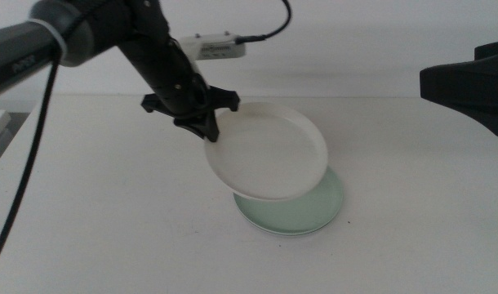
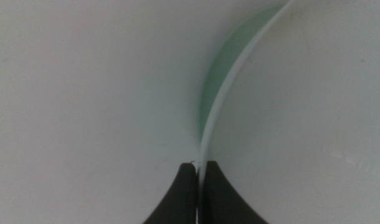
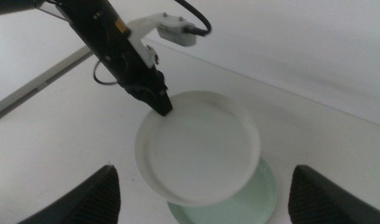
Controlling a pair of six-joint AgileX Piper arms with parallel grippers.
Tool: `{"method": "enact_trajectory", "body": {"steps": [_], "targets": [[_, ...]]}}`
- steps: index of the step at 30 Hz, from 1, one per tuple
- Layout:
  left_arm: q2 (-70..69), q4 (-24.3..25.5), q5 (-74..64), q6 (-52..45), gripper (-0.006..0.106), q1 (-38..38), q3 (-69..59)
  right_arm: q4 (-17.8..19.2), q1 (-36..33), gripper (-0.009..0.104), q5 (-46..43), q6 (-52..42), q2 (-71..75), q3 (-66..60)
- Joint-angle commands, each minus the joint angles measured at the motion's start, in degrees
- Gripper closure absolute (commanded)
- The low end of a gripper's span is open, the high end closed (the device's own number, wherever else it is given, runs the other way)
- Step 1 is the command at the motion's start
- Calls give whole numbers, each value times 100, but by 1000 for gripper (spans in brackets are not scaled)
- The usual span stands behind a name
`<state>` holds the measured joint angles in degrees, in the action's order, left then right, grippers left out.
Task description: Stack the three bowls on top of each other.
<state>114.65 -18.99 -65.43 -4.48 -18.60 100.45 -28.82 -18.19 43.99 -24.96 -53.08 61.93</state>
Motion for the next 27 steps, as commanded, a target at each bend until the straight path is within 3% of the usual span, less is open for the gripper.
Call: {"method": "enact_trajectory", "body": {"steps": [1, 23, 27], "targets": [[40, 8, 100, 120, 102, -169, 13, 6, -4, 10, -53, -29, 25, -19], [726, 47, 542, 280, 102, -488, 13, 6, -4, 10, -53, -29, 25, -19], [726, 47, 622, 280, 96, -488, 13, 6, -4, 10, -53, -29, 25, -19]]}}
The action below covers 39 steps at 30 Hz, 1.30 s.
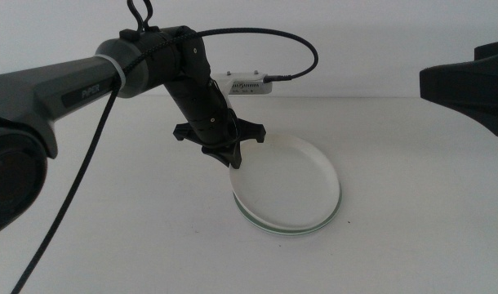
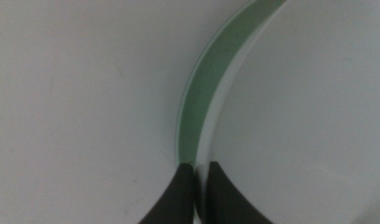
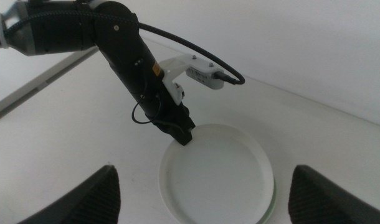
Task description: Stack the three bowls on top of each other.
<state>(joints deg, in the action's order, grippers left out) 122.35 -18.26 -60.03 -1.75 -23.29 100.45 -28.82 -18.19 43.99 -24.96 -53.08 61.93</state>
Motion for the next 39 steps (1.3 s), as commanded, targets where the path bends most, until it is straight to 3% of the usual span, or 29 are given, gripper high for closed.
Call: {"method": "enact_trajectory", "body": {"steps": [1, 5, 10, 15, 19, 23, 26, 32, 35, 39], "targets": [[-44, -27, 95, 6, 94, -19, 13, 6, -4, 10, -53, -29, 25, -19], [-44, -27, 95, -73, 77, -19, 13, 6, -4, 10, -53, -29, 25, -19], [-44, -16, -32, -104, 38, -19, 24, 6, -4, 10, -53, -29, 25, -19], [-57, 162, -755, -119, 7, 110, 379, 6, -4, 10, -53, -29, 25, -19], [-423, 507, -993, 175, 7, 506, 673, 6, -4, 10, -53, -29, 25, -19], [-1399, 534, -993, 222, 7, 1003, 295, 6, -4, 10, -53, -29, 25, -19], [-2666, 534, -220, 175, 7, 1303, -664, 6, -4, 10, -53, -29, 25, -19], [-5685, 691, 2520, 220, 7, 1363, -4178, 6, -4, 10, -53, -29, 25, -19], [-6639, 691, 2914, 358, 7, 1493, -4979, 6, -4, 10, -53, -29, 25, -19], [-7099, 726, 2515, 318, 7, 1715, -5054, 6, -4, 10, -53, -29, 25, -19]]}}
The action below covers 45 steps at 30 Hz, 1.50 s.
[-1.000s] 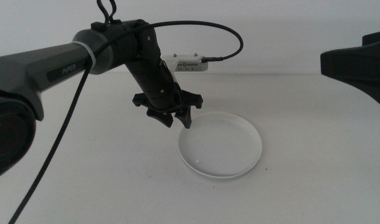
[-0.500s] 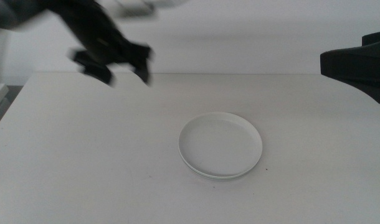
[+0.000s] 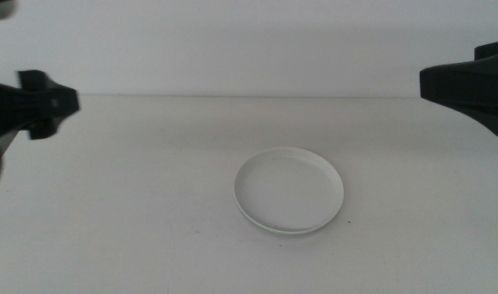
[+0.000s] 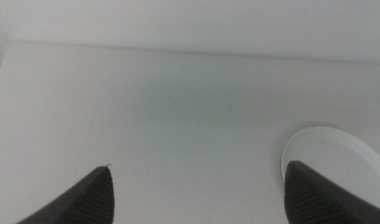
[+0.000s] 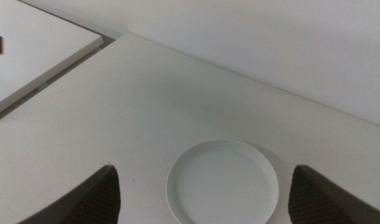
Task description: Stack the three bowls on top of each other.
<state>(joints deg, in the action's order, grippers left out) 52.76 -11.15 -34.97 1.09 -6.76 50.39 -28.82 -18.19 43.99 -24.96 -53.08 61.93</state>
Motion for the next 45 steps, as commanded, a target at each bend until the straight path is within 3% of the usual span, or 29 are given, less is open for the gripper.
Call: {"method": "enact_trajectory", "body": {"steps": [1, 23, 27, 29, 33, 36, 40, 45], "targets": [[-191, 27, -5, -6, 7, 75, -49, 6, -4, 10, -53, -29, 25, -19], [-226, 122, 53, -109, 7, 75, -49, -17, -4, 10, -52, -29, 25, -19], [-226, 122, 53, -109, 7, 75, -49, 853, -4, 10, -271, -29, 259, -59], [-394, -188, 305, -109, 7, 115, -178, 1211, -4, 10, -645, -29, 381, -232], [-1295, -647, 1463, -109, 7, 114, -1178, 1145, 239, 10, -2079, -29, 875, -1367], [-2167, -442, 2227, -109, 7, 114, -2203, 1219, 774, 10, -2860, -29, 1544, -2447], [-3421, -181, 2345, -109, 7, 114, -3355, 1222, 1757, 10, -2896, -29, 2759, -3813], [-4469, -181, 2345, -109, 7, 114, -4298, 1222, 2291, 10, -2896, -29, 4400, -5116]]}}
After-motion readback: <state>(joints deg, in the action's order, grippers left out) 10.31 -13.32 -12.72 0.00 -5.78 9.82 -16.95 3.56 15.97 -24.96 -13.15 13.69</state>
